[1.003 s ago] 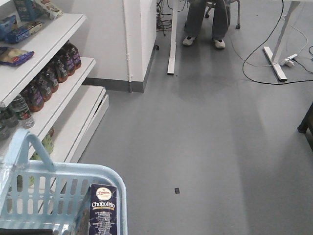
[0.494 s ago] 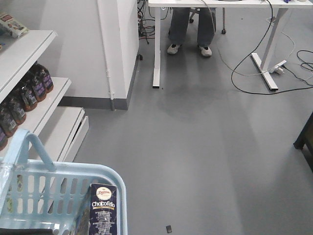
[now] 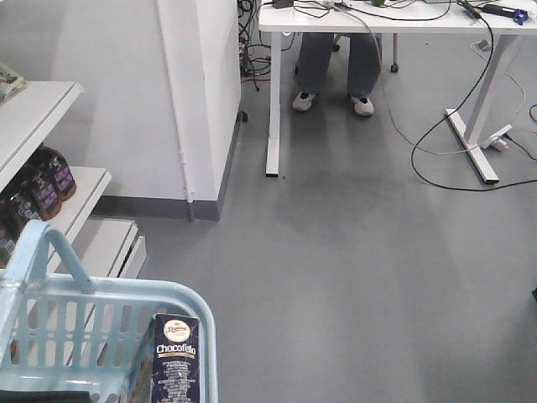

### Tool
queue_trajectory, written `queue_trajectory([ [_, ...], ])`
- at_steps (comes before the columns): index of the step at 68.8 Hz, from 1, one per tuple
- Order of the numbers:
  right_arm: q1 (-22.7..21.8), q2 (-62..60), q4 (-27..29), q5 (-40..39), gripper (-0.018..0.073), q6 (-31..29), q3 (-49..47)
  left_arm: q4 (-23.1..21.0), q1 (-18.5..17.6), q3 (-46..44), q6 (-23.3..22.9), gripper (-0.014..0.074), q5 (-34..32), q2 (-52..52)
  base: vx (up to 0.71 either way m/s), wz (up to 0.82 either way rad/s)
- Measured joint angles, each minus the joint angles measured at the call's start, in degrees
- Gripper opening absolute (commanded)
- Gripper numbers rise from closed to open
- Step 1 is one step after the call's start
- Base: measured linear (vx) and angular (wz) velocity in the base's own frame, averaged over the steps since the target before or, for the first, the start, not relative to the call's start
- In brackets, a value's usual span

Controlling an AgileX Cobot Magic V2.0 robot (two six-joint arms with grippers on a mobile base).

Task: Left arm holds basket, right arm returns cookies
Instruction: 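Turn the base and drive toward the snack shelf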

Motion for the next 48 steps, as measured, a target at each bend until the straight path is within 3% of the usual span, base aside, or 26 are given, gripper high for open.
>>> queue_trajectory([
  [28, 0.0, 0.0, 0.0, 0.0, -0.0004, 0.0, 0.0, 0.0, 0.0, 0.0, 0.0, -0.0006, -0.1, 0.0, 0.27, 0.05],
  [48, 0.0, 0.0, 0.0, 0.0, -0.0004, 0.0, 0.0, 0.0, 0.0, 0.0, 0.0, -0.0006, -0.1, 0.0, 0.19, 0.51],
])
